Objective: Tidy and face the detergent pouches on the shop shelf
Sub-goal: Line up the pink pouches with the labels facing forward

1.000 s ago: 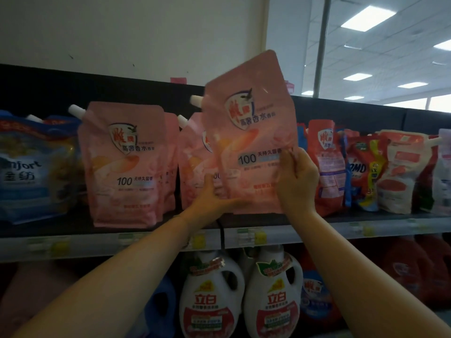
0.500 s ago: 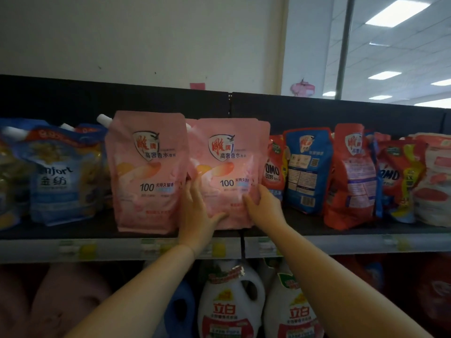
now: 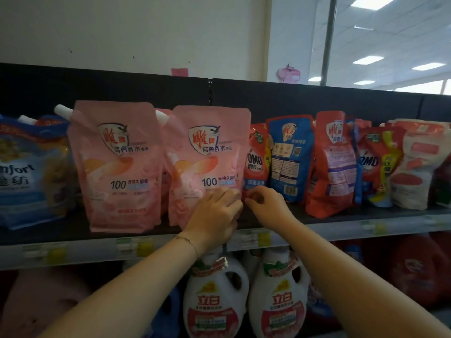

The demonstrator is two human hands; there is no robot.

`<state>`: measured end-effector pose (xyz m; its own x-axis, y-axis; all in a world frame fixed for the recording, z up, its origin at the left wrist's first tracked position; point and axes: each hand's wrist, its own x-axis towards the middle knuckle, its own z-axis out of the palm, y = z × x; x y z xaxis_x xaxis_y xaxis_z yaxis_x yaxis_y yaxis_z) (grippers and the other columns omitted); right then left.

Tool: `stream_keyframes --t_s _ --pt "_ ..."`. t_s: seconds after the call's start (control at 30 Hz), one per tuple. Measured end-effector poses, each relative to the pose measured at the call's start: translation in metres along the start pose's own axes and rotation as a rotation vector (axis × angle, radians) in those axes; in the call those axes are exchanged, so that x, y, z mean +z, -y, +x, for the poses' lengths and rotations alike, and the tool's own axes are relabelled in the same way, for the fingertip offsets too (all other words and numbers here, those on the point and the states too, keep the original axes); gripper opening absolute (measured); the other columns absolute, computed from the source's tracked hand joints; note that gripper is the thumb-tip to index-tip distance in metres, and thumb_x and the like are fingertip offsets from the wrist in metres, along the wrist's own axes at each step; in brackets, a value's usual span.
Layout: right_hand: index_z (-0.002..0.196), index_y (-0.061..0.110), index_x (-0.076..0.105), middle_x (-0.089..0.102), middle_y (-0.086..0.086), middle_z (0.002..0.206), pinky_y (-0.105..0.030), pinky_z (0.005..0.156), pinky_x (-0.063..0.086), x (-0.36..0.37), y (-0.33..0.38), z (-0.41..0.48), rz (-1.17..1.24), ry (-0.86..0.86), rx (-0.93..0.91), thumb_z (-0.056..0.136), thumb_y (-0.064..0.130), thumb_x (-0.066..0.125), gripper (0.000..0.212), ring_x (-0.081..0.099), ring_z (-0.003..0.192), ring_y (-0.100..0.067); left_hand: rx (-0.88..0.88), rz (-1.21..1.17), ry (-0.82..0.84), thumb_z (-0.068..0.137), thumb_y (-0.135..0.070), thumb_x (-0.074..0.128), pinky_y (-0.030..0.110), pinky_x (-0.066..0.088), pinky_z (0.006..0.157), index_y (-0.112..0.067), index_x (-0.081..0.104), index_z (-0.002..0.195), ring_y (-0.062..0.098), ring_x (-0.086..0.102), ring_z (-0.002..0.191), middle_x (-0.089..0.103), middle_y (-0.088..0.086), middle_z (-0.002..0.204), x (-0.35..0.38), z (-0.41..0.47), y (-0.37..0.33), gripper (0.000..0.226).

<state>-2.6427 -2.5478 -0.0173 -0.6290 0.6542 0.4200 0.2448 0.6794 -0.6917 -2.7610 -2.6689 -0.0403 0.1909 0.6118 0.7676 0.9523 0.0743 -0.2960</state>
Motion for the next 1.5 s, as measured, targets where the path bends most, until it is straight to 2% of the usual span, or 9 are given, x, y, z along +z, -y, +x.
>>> stream_keyframes --t_s 0.13,0.23,0.47,0.73,0.97,1.17,1.3,1.37,1.5 --pt "0.110 0.017 0.059 0.060 0.003 0.094 -0.020 0.065 0.041 -0.015 -0.018 0.013 0.003 -0.045 0.054 0.094 0.020 0.057 0.016 0.056 0.084 -0.012 -0.023 -0.081 0.063 0.073 -0.012 0.062 0.032 0.048 0.071 -0.012 0.060 0.089 0.025 0.058 0.088 0.060 0.008 0.106 0.005 0.017 -0.021 0.016" --pt "0.120 0.015 0.054 0.057 0.001 0.103 -0.021 0.061 0.039 -0.024 -0.029 0.029 0.075 -0.059 0.122 0.097 0.021 0.052 0.024 0.052 0.081 -0.009 -0.225 -0.169 0.107 0.085 -0.013 0.053 0.031 0.045 0.064 -0.011 0.055 0.102 0.026 0.056 0.084 0.052 0.006 0.107 0.013 0.040 -0.038 0.017" --pt "0.131 0.013 0.049 0.054 -0.007 0.129 -0.042 0.099 0.042 -0.035 -0.042 0.085 0.245 0.014 0.246 0.100 0.036 0.036 0.040 0.052 0.117 -0.029 -0.750 -0.342 0.288 0.089 -0.011 0.054 0.039 0.044 0.100 -0.010 0.035 0.131 0.028 0.048 0.117 0.042 0.013 0.131 0.075 0.110 -0.046 0.046" --pt "0.151 0.015 0.015 0.026 -0.010 0.155 -0.048 0.114 0.025 -0.017 -0.058 0.120 0.553 -0.024 0.329 0.100 0.045 0.036 0.063 0.029 0.139 -0.034 -1.053 -0.292 0.469 0.094 -0.031 0.054 0.049 0.017 0.117 -0.014 -0.029 0.145 0.040 0.004 0.145 -0.020 0.025 0.154 0.123 0.141 -0.042 0.098" --pt "0.152 0.024 0.003 0.022 -0.007 0.157 -0.043 0.113 0.025 -0.023 -0.090 0.125 0.497 -0.118 0.314 0.101 0.029 0.035 0.060 0.028 0.139 -0.031 -1.089 -0.152 0.397 0.100 -0.022 0.042 0.055 0.020 0.112 -0.013 -0.018 0.150 0.051 0.012 0.140 -0.007 0.035 0.152 0.144 0.158 -0.044 0.079" --pt "0.152 0.024 0.001 0.019 -0.010 0.156 -0.041 0.108 0.030 -0.045 -0.089 0.124 0.458 -0.152 0.361 0.101 0.026 0.039 0.064 0.030 0.137 -0.033 -1.078 -0.188 0.447 0.095 -0.020 0.055 0.050 0.022 0.112 -0.015 -0.026 0.147 0.047 0.008 0.142 -0.011 0.039 0.150 0.146 0.166 -0.040 0.096" --pt "0.152 0.022 0.007 0.029 -0.009 0.152 -0.037 0.104 0.035 -0.046 -0.094 0.125 0.439 -0.059 0.313 0.095 0.017 0.047 0.069 0.036 0.134 -0.031 -0.923 -0.178 0.386 0.092 -0.024 0.056 0.049 0.035 0.107 -0.017 -0.022 0.148 0.044 0.034 0.133 0.032 0.031 0.146 0.150 0.157 -0.034 0.096" --pt "0.150 0.021 0.014 0.035 -0.007 0.150 -0.038 0.105 0.035 -0.042 -0.094 0.124 0.421 0.042 0.292 0.094 0.017 0.050 0.067 0.039 0.132 -0.030 -0.871 -0.178 0.287 0.092 -0.026 0.055 0.045 0.044 0.095 -0.019 -0.014 0.151 0.038 0.053 0.117 0.050 0.021 0.135 0.147 0.150 -0.033 0.091" --pt "0.146 0.020 0.019 0.037 -0.009 0.146 -0.043 0.106 0.034 -0.031 -0.086 0.124 0.452 0.088 0.268 0.095 0.019 0.048 0.059 0.040 0.129 -0.030 -0.992 -0.298 -0.085 0.084 -0.034 0.065 0.041 0.047 0.090 -0.016 0.017 0.143 0.031 0.054 0.118 0.046 0.010 0.136 0.138 0.139 -0.031 0.078"
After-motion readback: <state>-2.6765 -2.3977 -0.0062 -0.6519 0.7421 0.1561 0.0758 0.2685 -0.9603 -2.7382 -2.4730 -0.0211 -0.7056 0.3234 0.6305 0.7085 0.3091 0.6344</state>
